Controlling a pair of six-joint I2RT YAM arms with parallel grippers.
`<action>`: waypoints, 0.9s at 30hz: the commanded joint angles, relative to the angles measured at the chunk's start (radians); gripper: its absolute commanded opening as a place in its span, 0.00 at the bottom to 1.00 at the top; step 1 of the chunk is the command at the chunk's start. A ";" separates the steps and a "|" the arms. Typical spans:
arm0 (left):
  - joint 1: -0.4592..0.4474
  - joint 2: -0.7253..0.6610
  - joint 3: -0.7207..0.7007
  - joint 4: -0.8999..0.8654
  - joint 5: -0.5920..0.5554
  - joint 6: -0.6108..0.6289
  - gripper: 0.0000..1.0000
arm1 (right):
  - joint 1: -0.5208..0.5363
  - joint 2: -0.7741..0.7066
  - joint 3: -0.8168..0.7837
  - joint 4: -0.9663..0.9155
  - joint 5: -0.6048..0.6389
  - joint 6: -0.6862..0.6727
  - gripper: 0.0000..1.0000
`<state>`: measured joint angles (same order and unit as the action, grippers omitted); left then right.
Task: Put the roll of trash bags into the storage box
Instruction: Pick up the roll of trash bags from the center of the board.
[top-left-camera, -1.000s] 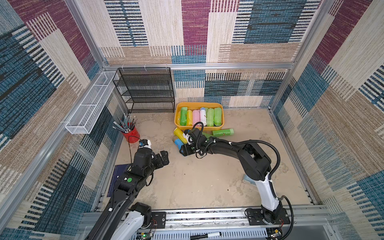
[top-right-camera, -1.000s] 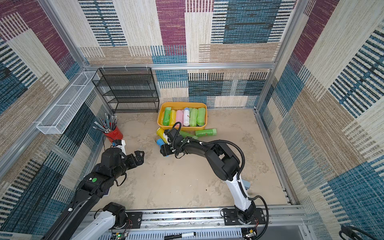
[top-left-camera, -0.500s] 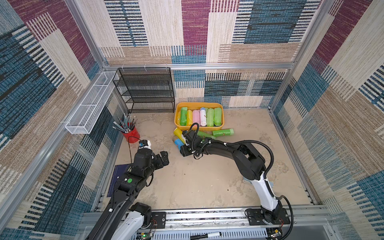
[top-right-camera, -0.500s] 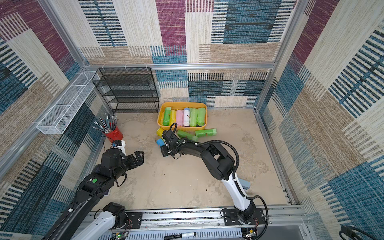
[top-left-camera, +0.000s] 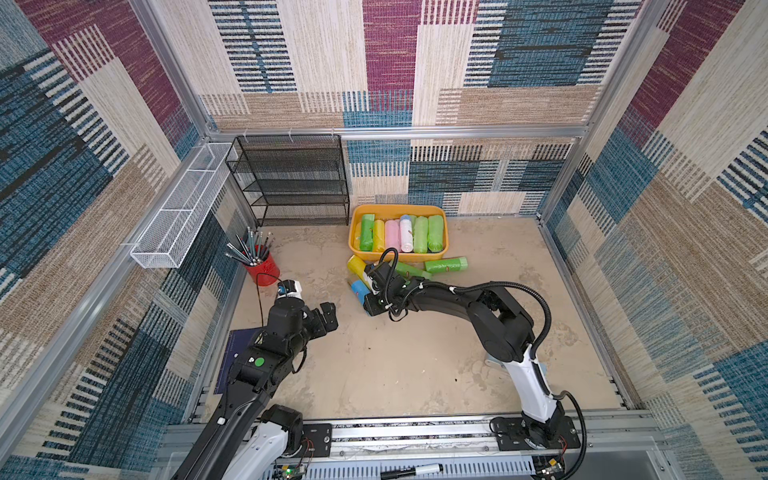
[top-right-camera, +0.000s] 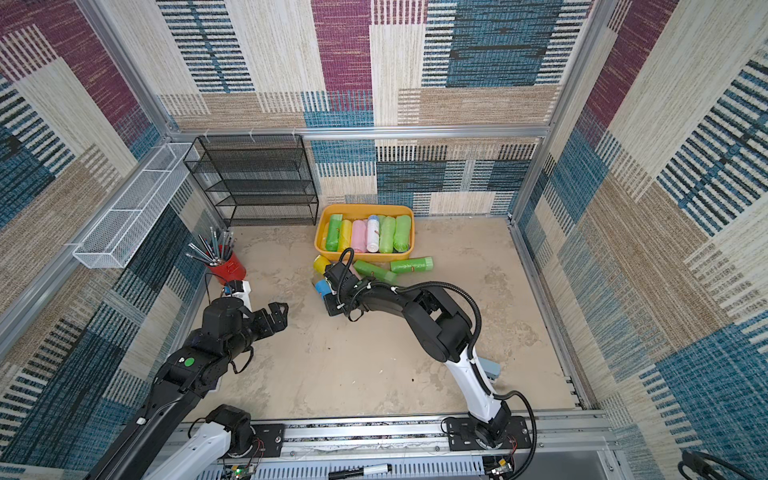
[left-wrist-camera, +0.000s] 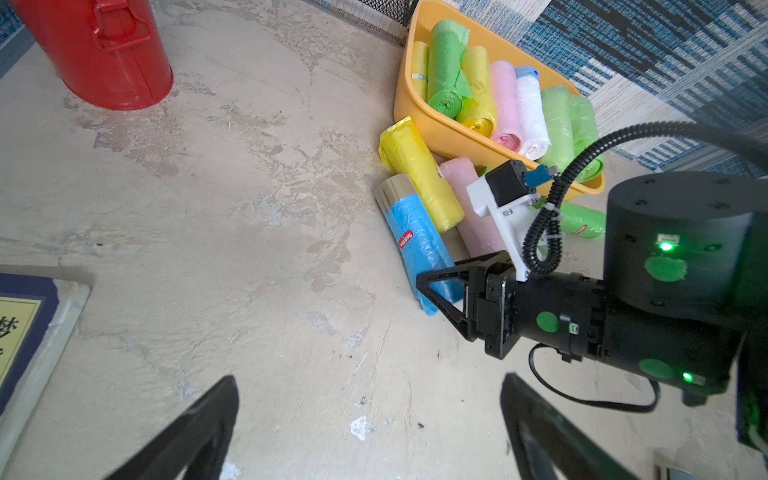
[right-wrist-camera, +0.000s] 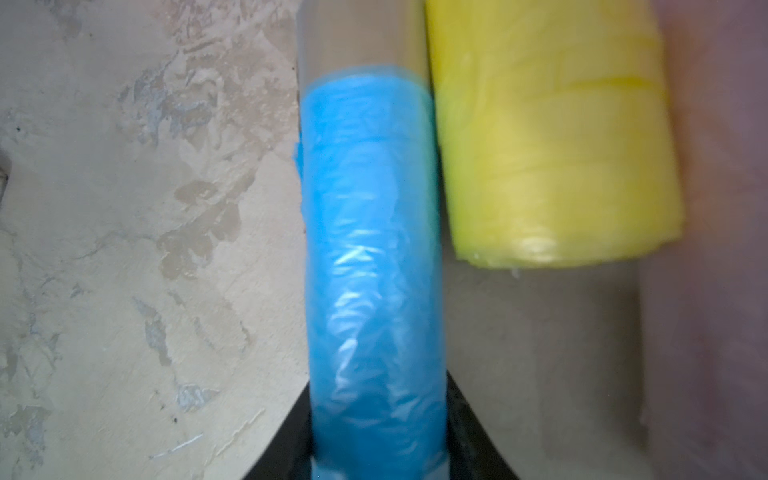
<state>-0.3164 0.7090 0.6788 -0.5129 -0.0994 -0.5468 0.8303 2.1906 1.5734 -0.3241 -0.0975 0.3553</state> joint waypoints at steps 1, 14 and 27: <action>0.000 -0.011 0.004 -0.005 0.021 0.000 0.98 | 0.003 -0.020 -0.011 0.035 -0.021 0.048 0.38; 0.001 -0.062 -0.034 0.038 0.086 -0.007 0.99 | 0.002 -0.133 -0.114 0.113 -0.048 0.164 0.33; 0.000 -0.035 0.011 0.078 0.191 -0.047 0.99 | 0.002 -0.216 -0.116 0.113 -0.047 0.223 0.28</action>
<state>-0.3164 0.6678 0.6704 -0.4908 0.0341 -0.5659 0.8310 1.9987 1.4414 -0.2485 -0.1493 0.5549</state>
